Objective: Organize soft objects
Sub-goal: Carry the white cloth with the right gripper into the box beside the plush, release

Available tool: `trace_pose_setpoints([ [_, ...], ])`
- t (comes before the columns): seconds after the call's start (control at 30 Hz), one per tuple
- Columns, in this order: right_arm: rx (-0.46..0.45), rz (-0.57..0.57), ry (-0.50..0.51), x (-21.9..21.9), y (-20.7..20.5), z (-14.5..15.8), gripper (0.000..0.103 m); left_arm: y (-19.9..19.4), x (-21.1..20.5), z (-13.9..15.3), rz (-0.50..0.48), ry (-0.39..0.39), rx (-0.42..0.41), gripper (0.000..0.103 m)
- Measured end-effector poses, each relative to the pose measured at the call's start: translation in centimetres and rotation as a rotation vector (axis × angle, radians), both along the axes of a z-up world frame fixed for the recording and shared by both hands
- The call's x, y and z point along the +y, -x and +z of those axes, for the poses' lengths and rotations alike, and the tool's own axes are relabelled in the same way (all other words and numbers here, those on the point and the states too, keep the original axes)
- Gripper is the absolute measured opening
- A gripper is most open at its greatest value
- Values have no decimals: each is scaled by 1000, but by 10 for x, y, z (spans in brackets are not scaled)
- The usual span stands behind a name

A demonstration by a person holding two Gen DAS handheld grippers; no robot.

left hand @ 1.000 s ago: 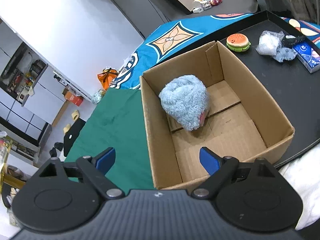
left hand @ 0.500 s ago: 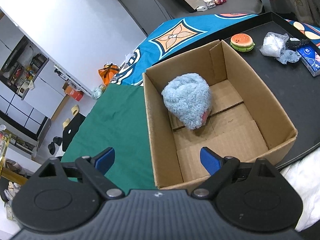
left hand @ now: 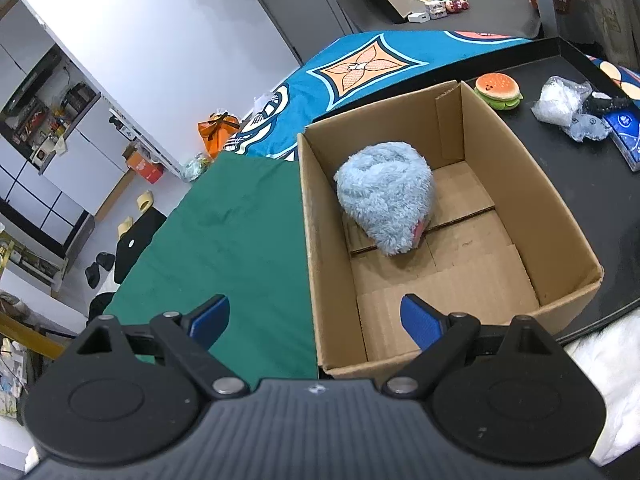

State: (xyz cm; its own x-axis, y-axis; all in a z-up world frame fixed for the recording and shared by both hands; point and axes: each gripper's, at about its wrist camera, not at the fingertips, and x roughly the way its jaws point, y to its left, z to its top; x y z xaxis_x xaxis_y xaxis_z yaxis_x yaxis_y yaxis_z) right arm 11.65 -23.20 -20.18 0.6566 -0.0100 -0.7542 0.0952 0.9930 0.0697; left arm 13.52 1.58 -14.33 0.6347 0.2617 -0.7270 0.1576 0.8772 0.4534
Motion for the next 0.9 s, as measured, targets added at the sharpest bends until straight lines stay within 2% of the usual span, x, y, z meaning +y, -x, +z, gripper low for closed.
trace_pose_setpoints([
  [0.13, -6, -1, -34, 2, -4, 8, 46, 1, 0, 0, -1, -1, -11, 92],
  [0.2, -20, 14, -2, 8, -6, 13, 46, 0, 1, -1, 0, -2, -13, 92],
  [0.53, -65, 67, 17, 29, -16, 40, 46, -5, 7, -2, 33, 31, -18, 92],
  [0.9, -142, 203, 46, 71, -31, 76, 46, -6, 16, 1, 61, 95, -29, 87],
])
